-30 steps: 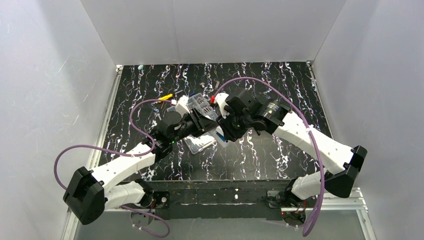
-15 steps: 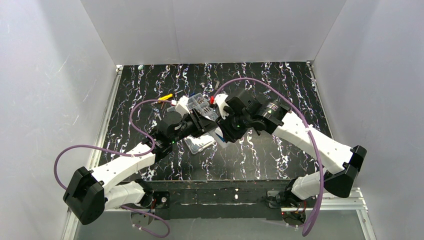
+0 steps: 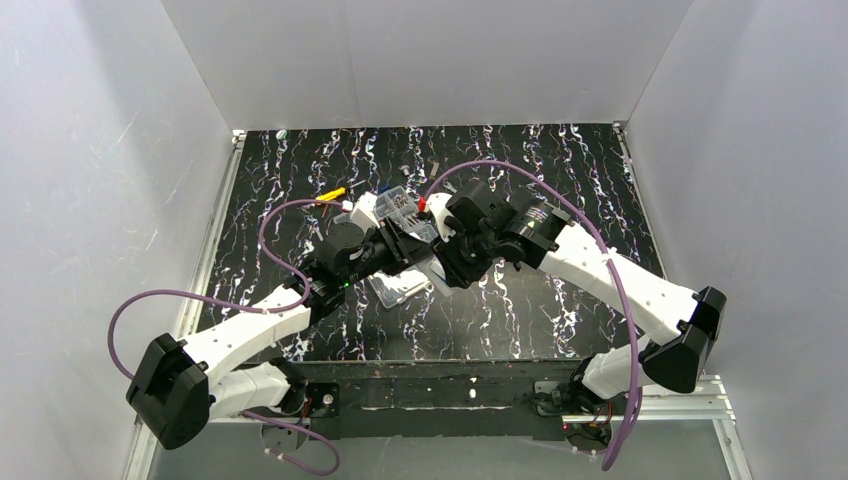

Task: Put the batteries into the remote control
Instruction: Load the battery cover into the remote control.

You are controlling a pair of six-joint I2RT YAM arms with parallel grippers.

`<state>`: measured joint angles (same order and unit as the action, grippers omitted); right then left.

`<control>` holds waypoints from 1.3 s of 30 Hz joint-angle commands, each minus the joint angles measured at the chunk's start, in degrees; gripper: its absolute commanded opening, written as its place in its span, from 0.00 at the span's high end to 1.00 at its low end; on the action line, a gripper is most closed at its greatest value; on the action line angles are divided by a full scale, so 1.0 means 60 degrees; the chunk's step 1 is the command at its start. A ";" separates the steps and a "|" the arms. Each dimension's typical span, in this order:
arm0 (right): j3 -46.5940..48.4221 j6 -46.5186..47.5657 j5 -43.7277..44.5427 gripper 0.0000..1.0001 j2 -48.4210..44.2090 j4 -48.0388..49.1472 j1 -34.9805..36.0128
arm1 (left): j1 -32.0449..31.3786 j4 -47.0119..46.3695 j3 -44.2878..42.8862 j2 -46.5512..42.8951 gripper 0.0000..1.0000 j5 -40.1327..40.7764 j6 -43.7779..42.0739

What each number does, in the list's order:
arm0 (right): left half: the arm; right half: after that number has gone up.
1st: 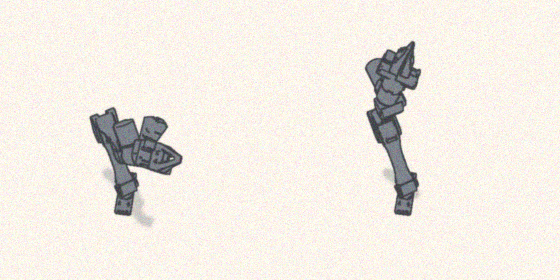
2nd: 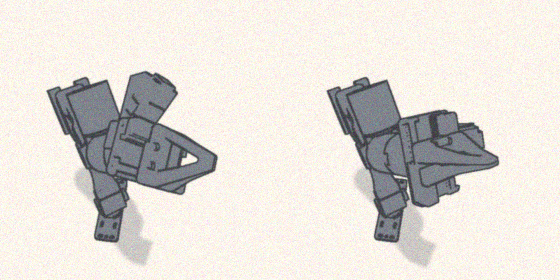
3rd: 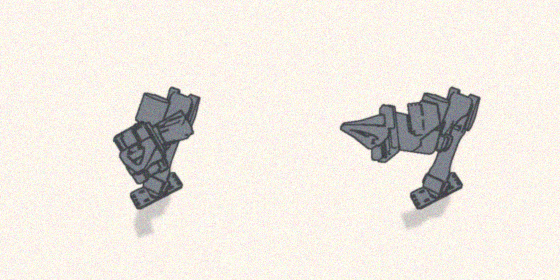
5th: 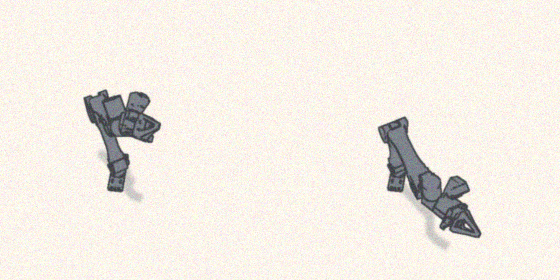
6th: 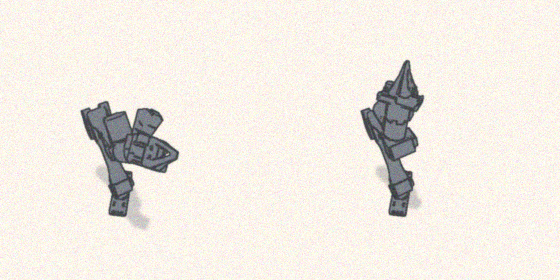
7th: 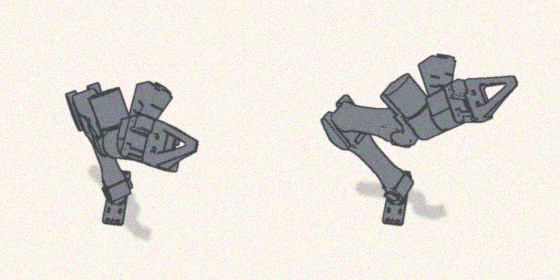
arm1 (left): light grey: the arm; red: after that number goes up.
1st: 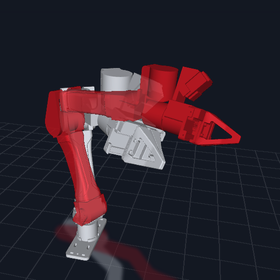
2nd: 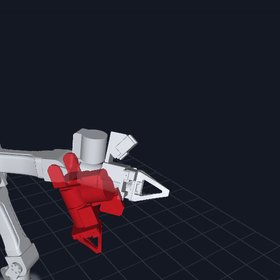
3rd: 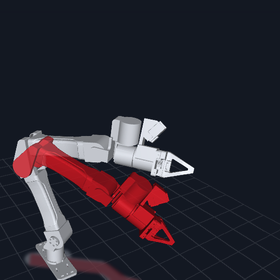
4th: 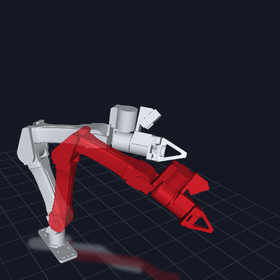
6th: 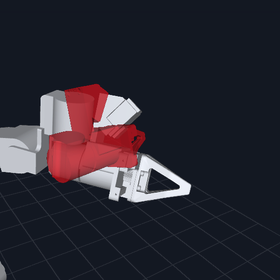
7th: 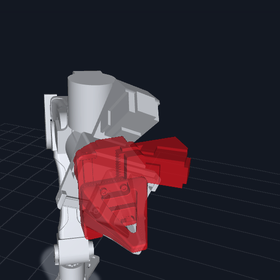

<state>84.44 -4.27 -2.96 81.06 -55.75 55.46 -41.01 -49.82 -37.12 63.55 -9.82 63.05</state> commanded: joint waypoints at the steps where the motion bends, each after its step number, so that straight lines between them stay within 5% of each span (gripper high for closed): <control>1: -0.0026 -0.0017 0.0068 0.66 0.0000 0.0099 -0.0044 | -0.0027 -0.0452 -0.0443 -0.0241 1.00 -0.0040 -0.0049; 39: 0.0039 -0.0073 0.0220 0.67 0.0195 0.0097 -0.0044 | -0.0020 -0.0543 -0.0477 -0.0221 1.00 -0.0147 0.0068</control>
<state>84.09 -4.29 -2.61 81.14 -55.96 55.46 -41.01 -49.80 -37.52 63.55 -9.89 63.11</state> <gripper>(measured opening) 0.380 0.256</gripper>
